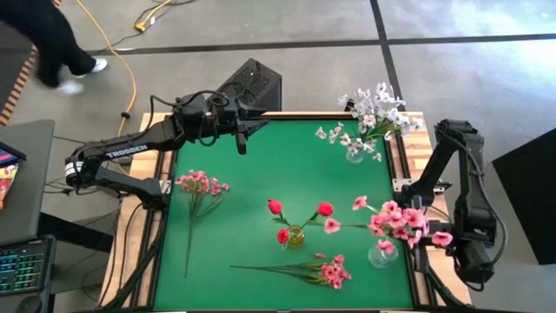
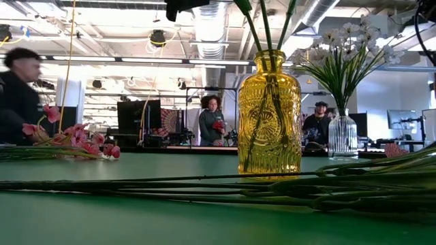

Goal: Sort flowers into vase by color
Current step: Put the top middle pink flowers into the bottom transparent vase

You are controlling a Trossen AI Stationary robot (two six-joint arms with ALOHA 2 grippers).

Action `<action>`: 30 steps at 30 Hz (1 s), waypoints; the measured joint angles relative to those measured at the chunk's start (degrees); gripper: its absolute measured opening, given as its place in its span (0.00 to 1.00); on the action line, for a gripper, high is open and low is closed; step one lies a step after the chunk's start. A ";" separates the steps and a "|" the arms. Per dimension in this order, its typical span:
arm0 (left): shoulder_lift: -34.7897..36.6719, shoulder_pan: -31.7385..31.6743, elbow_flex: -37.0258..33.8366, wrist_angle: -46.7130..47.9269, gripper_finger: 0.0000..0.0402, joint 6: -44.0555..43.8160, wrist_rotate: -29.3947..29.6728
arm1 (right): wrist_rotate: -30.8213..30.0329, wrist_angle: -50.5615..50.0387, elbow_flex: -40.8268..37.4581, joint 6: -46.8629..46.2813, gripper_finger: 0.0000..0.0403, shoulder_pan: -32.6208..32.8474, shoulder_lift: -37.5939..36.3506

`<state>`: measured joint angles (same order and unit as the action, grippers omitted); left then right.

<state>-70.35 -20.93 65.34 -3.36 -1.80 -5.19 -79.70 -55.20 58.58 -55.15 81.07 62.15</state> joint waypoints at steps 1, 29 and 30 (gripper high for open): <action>0.00 0.00 0.00 0.00 0.37 -0.02 0.02 | 0.00 -0.01 -0.86 -0.95 0.06 0.01 0.00; -0.02 0.00 0.02 0.00 0.37 -4.04 0.09 | 5.03 4.84 -4.69 -12.11 0.06 5.54 -0.45; -0.02 0.01 0.02 0.00 0.37 -4.04 0.11 | 5.22 4.48 -4.69 -12.12 0.06 5.54 -0.07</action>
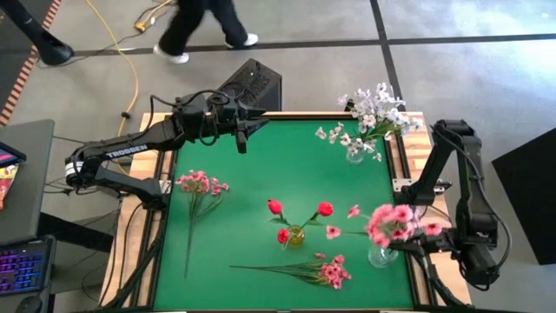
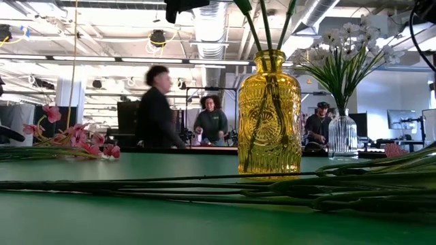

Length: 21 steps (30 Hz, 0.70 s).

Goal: Sort flowers into vase by color
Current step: Put the top middle pink flowers into the bottom transparent vase

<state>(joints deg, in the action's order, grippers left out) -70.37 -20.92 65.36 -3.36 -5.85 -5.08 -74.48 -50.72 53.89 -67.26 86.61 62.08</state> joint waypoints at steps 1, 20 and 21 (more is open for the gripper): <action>0.00 0.01 0.00 0.02 0.37 0.00 0.00 | -0.02 -0.18 0.00 0.00 0.06 0.00 0.41; 0.00 -0.01 0.00 0.02 0.37 0.00 0.14 | 1.57 -2.29 -6.29 -12.85 0.08 -0.17 5.99; 0.00 0.01 0.00 0.02 0.37 0.00 -0.03 | 2.51 -2.26 -6.29 -12.90 0.09 -0.17 5.99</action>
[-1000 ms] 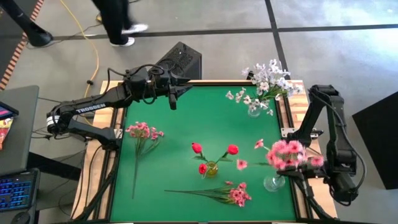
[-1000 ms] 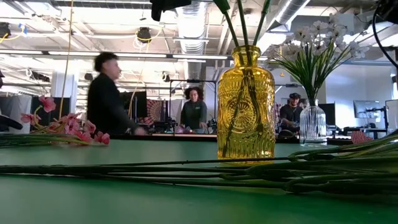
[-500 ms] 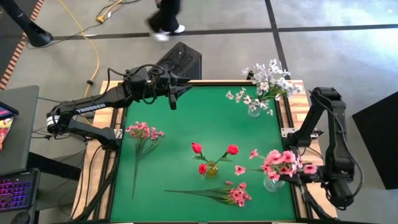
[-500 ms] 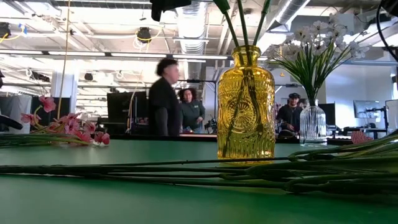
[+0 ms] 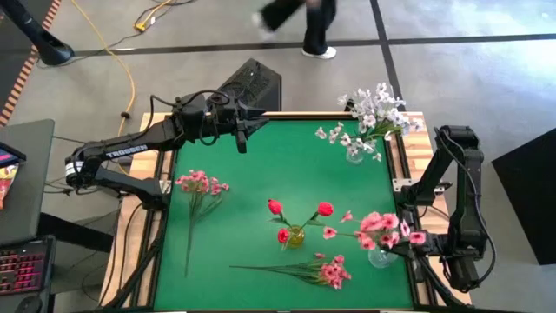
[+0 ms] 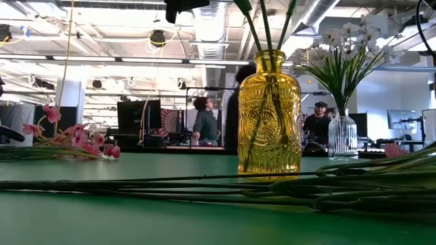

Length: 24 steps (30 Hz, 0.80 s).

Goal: Sort flowers into vase by color
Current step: Put the top middle pink flowers into the bottom transparent vase

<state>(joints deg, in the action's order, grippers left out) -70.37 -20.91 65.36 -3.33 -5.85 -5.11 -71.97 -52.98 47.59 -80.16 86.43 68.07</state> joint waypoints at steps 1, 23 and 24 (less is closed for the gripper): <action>0.00 0.00 0.00 0.00 0.37 0.00 -0.01 | 1.14 -0.01 0.00 -0.01 0.09 0.00 -0.02; 0.00 -0.02 0.00 0.00 0.37 0.17 -0.02 | 8.88 0.53 0.00 -2.58 0.35 -0.24 -4.89; 0.00 0.00 0.00 0.00 0.37 0.17 -0.01 | 10.07 0.87 0.00 -2.58 0.38 -0.34 -5.47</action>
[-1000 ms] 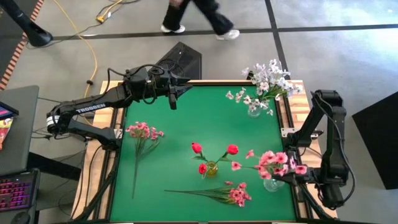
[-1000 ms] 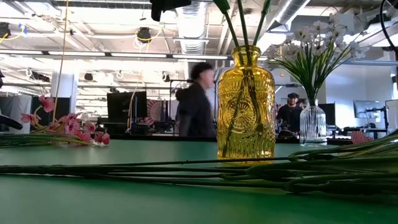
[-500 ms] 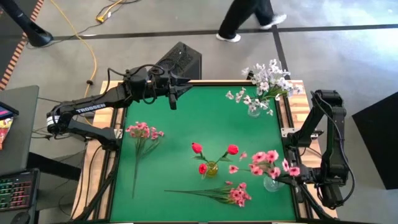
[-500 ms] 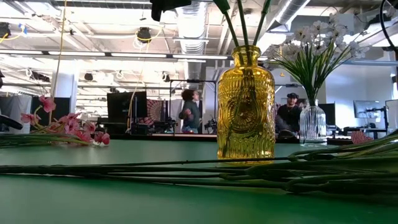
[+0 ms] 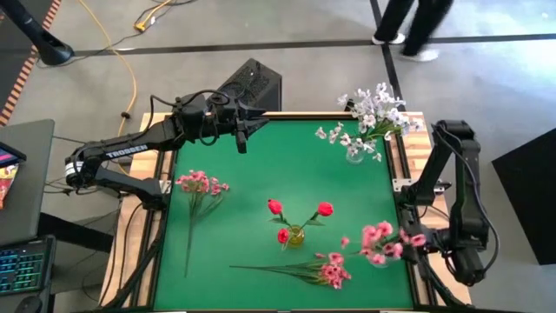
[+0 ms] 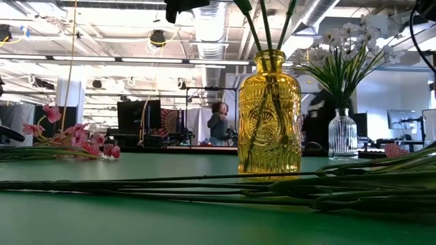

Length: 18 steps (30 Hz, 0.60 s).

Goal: Sort flowers into vase by color
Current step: Put the top middle pink flowers into the bottom transparent vase, then put the left pink flowers into the bottom transparent vase

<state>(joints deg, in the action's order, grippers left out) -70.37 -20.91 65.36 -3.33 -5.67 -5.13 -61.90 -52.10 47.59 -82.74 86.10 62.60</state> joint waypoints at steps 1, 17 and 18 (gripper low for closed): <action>0.00 0.00 0.00 0.00 0.37 0.00 0.00 | 1.02 0.39 0.00 0.00 0.41 -0.11 -0.67; 0.00 -0.01 0.02 0.83 0.37 1.44 -0.23 | 27.68 2.43 0.02 -9.06 0.58 -0.36 -12.96; -0.01 -0.01 0.04 1.54 0.37 1.54 -0.33 | 29.18 2.23 0.02 -9.47 0.58 -0.36 -13.56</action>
<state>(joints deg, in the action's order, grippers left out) -70.38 -20.92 65.41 -1.80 -4.13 -5.45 -32.72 -49.88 47.62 -92.21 85.73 49.04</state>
